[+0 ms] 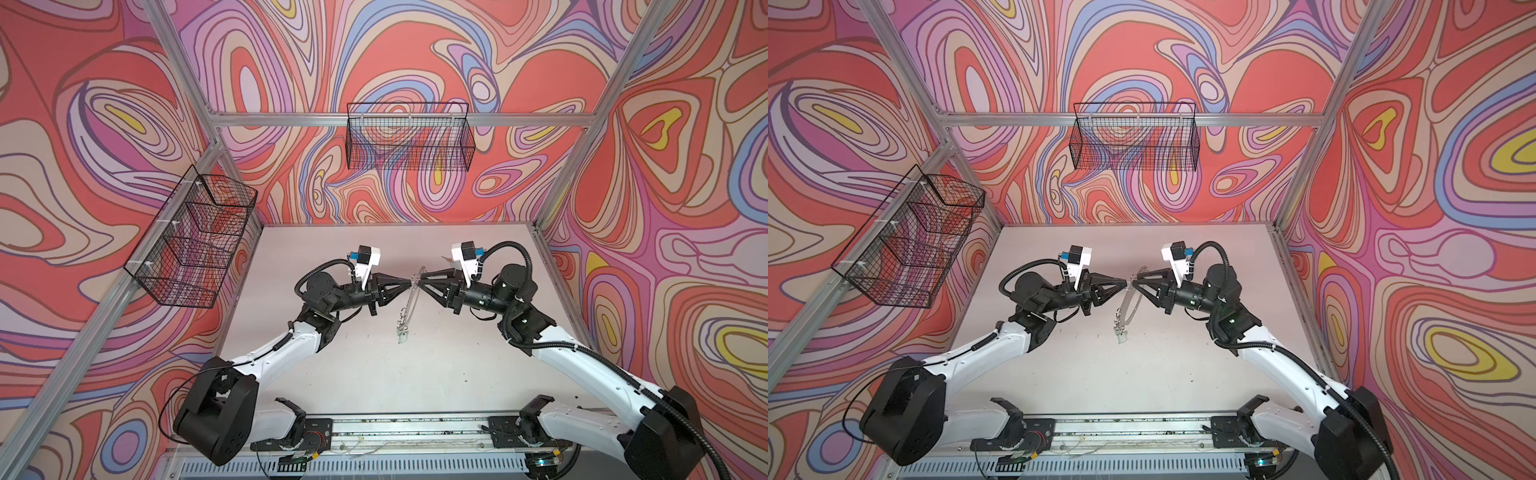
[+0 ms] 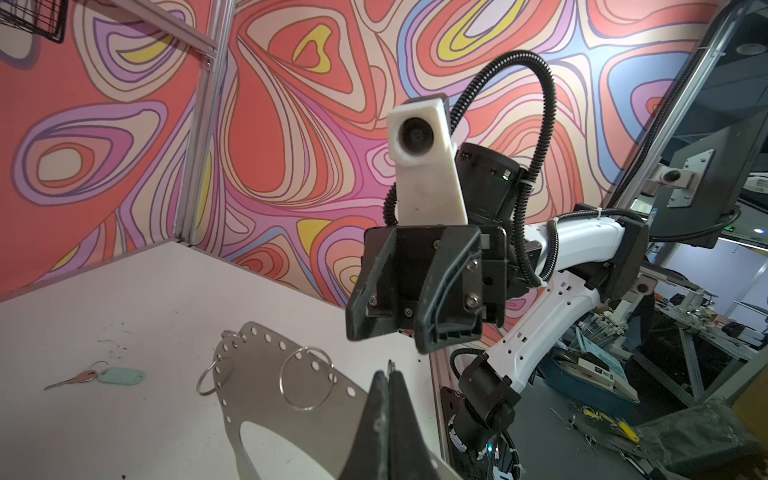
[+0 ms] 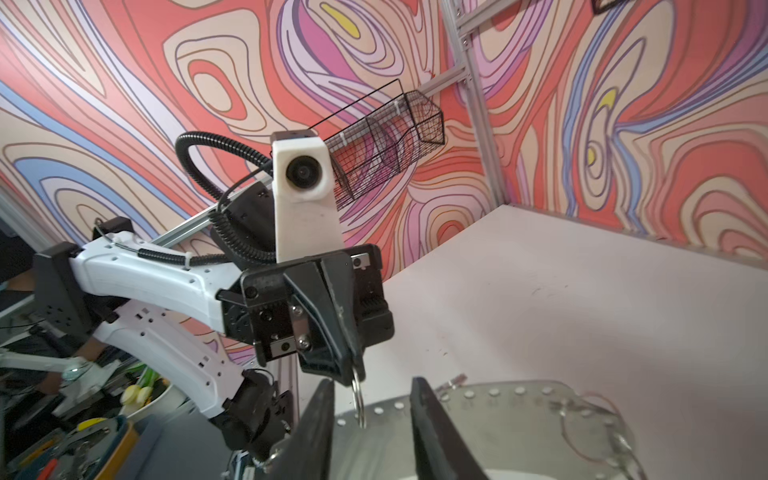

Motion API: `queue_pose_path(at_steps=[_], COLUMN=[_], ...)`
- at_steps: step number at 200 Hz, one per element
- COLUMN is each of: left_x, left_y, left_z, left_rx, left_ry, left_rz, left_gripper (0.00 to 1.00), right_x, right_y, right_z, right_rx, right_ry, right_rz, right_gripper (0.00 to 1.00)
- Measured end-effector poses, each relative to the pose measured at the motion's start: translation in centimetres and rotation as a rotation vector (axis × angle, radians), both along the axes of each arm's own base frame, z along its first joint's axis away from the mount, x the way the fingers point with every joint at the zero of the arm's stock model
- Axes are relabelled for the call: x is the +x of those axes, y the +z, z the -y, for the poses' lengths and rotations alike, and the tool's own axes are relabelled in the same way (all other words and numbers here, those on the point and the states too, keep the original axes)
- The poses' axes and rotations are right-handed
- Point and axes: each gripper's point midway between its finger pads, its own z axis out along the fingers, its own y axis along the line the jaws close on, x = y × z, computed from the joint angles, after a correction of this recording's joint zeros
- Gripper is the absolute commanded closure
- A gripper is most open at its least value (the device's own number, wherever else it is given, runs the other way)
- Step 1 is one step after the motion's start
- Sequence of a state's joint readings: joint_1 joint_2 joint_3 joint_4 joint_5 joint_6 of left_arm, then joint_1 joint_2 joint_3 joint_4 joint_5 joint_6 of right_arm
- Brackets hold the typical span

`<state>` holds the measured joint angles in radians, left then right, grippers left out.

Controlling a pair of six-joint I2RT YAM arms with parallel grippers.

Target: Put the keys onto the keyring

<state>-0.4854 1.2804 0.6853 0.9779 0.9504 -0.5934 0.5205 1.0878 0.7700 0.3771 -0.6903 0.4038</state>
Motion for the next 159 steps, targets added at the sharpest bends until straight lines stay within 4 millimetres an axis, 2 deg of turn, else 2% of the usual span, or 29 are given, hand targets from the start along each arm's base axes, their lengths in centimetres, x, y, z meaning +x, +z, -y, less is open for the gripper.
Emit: queue_pose_path(at_steps=[36, 83, 126, 159], left_x=[-1.0, -2.2, -1.5, -1.2], left_y=[1.5, 1.8, 0.7, 0.2], left_z=[-0.1, 1.3, 1.2, 1.1], left_rx=[0.014, 0.111, 0.175, 0.196], left_ry=[0.085, 0.162, 0.222, 0.241], left_rz=[0.065, 0.118, 0.11, 0.103], left_gripper=[1.0, 1.0, 1.0, 1.0], right_x=[-0.4, 0.4, -1.0, -1.4], right_y=[1.4, 1.0, 0.7, 1.6], right_z=[1.5, 1.6, 0.1, 0.5], right_rx=[0.02, 0.006, -0.022, -0.017], right_ry=[-0.081, -0.153, -0.147, -0.176], right_rz=[0.041, 0.031, 0.056, 0.095], right_gripper=[0.59, 0.6, 0.6, 0.61])
